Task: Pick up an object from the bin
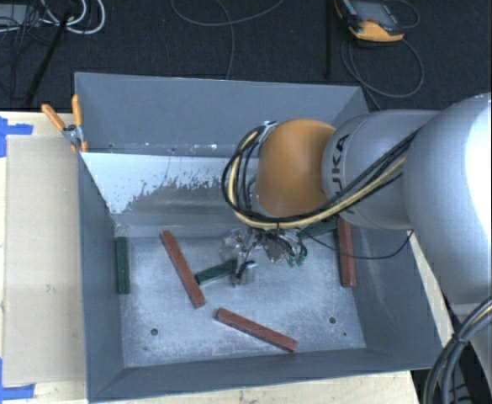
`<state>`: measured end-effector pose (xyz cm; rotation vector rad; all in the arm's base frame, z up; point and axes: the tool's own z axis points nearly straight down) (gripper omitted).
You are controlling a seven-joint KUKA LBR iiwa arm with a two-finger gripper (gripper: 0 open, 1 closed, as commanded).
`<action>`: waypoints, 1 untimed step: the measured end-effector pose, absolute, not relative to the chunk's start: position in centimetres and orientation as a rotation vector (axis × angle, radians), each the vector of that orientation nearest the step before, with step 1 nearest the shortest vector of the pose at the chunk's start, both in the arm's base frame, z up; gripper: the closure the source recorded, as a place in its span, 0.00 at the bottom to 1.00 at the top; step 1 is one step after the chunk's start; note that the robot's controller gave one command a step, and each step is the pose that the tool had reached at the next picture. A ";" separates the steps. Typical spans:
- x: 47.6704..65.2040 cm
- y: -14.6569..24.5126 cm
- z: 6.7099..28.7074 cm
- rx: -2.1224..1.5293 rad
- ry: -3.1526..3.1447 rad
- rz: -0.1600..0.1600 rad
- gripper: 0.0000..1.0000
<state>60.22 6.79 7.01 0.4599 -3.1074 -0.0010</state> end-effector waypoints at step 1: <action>61.5 9.3 24.3 0.837 -3.039 0.000 1.00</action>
Offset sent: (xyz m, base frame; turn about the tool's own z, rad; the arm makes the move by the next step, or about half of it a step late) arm 0.0111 0.0228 0.1686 -0.2436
